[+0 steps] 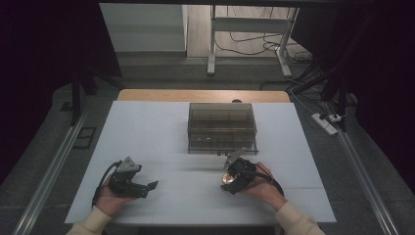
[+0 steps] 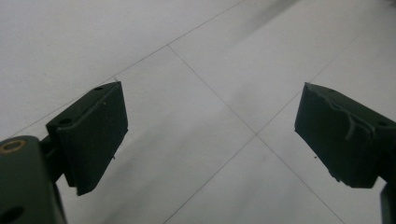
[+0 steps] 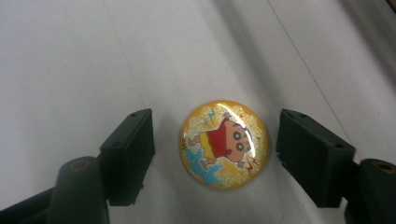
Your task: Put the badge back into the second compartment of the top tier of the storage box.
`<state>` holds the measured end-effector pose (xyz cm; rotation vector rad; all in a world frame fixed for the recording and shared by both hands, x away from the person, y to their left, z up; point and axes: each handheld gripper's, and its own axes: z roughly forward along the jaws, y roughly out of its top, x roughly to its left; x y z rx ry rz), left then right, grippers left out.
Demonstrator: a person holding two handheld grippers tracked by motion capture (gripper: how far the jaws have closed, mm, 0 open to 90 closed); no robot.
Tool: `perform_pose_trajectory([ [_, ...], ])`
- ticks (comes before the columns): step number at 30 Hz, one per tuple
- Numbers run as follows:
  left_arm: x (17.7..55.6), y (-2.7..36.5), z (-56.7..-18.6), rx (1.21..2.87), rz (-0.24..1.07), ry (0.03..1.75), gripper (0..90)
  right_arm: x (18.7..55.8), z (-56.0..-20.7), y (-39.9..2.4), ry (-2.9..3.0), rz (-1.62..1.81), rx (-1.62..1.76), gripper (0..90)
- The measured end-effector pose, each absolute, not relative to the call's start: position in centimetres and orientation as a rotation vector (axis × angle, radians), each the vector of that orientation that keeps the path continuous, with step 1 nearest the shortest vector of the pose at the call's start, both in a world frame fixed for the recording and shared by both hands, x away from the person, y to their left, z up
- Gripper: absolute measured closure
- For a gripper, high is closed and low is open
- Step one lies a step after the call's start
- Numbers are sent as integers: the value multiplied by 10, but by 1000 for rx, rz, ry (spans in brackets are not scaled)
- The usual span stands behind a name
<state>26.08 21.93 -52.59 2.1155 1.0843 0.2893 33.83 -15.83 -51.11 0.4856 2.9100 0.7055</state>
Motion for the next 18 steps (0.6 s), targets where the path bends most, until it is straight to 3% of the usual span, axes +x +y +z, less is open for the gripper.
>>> perform_pose_trajectory([
  [7, 261, 219, -526, 2117, 288, 1084, 98, 335, -508, -158, 2919, 698, 463, 458],
  [18, 261, 220, -526, 2115, 289, 1085, 98, 335, -508, -159, 2915, 717, 460, 462],
])
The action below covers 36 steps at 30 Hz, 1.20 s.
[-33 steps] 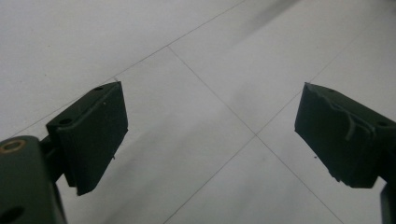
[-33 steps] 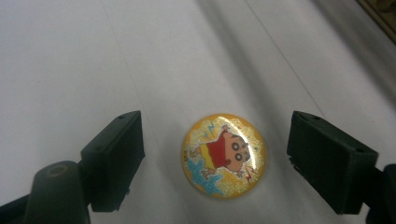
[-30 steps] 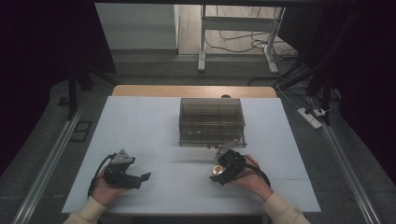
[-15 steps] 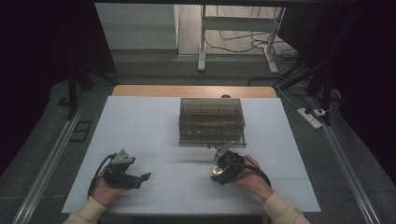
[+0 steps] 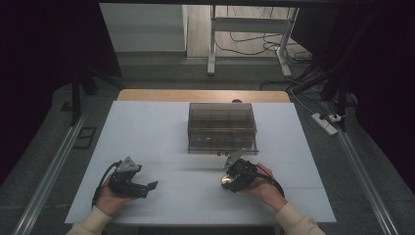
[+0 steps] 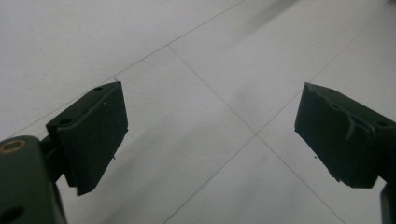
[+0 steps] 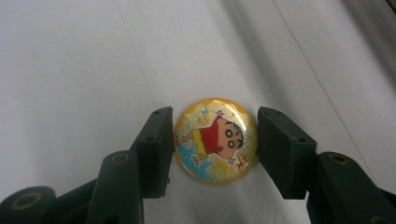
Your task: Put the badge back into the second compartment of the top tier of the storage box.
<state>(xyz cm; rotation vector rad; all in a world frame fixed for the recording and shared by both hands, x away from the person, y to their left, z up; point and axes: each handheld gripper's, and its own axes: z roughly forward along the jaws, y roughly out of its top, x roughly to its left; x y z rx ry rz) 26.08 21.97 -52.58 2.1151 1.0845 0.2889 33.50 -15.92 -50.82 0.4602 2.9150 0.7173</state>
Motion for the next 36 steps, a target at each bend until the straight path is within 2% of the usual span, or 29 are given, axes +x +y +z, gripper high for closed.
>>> perform_pose_trajectory([
  [36, 261, 221, -525, 2110, 301, 1086, 98, 331, -477, -204, 2637, 1198, 551, 463],
])
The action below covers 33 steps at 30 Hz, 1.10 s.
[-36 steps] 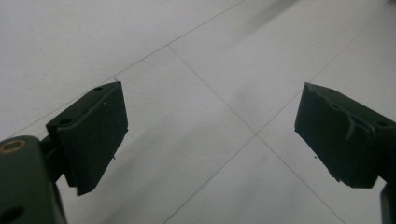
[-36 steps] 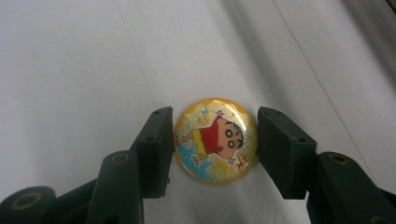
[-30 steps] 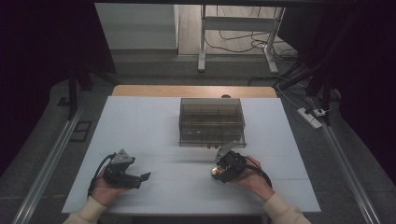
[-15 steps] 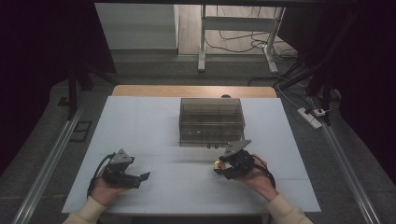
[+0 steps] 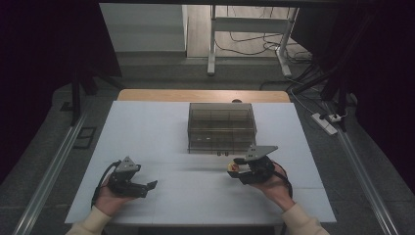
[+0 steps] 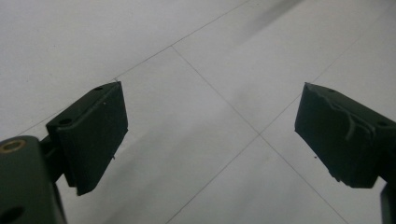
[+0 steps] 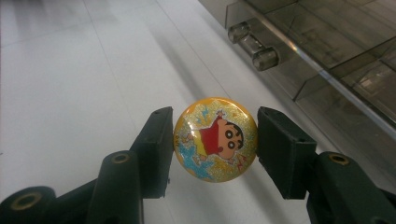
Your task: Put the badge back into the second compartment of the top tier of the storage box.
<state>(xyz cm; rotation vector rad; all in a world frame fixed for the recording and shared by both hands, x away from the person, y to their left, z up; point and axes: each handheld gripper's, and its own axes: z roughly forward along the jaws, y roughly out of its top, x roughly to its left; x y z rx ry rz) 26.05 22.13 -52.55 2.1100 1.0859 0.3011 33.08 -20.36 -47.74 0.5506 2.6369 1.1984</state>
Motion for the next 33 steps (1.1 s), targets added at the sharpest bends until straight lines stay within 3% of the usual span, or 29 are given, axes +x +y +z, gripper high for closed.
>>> perform_pose_trajectory([
  [33, 261, 221, -525, 2108, 302, 1089, 97, 331, -460, -213, 2493, 1340, 562, 462],
])
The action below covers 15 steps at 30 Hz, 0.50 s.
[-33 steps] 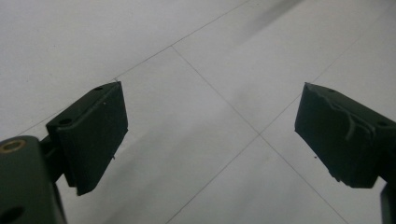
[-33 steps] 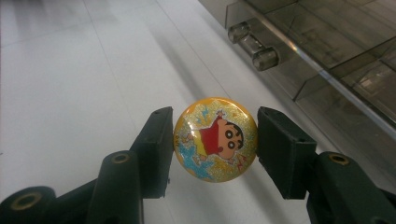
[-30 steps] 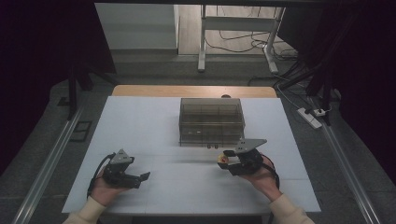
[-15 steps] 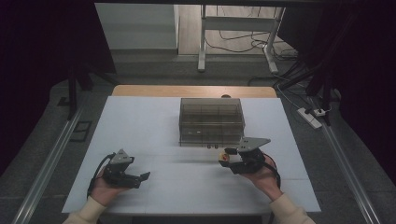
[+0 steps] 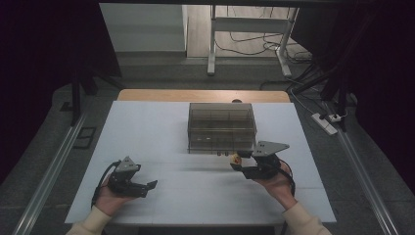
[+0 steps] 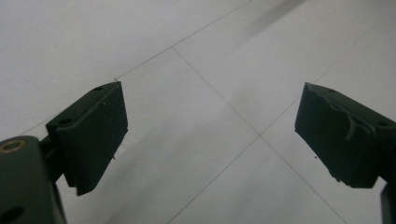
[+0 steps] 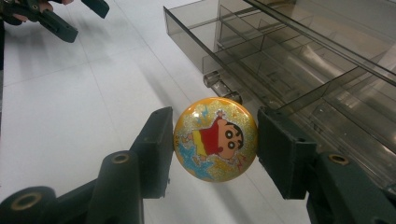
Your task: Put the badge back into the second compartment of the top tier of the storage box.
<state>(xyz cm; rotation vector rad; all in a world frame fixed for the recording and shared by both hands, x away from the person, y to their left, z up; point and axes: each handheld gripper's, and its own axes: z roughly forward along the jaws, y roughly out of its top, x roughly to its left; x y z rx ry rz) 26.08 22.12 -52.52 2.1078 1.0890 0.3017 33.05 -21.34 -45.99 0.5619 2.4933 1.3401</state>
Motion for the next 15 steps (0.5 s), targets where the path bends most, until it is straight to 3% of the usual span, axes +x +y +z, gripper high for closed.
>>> perform_pose_trajectory([
  [15, 261, 222, -524, 2099, 303, 1090, 97, 334, -453, -212, 2470, 1347, 564, 462],
])
